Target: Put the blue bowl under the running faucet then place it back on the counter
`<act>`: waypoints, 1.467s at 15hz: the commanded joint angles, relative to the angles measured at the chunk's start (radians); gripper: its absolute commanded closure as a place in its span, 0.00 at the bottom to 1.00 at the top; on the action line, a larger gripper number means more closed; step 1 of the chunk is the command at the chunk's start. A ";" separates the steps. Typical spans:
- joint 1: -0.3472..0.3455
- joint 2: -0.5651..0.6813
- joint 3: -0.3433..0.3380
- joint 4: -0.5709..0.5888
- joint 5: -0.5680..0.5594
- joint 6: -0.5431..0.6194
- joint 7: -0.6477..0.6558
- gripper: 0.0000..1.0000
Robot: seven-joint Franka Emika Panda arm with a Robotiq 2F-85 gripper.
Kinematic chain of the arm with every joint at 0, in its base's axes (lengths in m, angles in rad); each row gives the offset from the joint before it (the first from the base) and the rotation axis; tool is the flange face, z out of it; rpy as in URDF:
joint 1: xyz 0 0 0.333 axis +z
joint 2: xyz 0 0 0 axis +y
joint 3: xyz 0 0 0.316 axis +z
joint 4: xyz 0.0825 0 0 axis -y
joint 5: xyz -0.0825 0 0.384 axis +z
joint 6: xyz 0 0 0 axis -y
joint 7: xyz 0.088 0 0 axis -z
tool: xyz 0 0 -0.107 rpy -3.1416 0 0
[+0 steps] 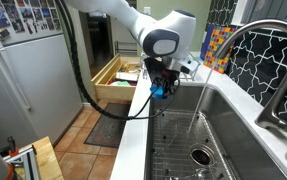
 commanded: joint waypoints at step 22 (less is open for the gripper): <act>-0.005 -0.122 0.022 -0.132 0.107 -0.093 -0.577 0.25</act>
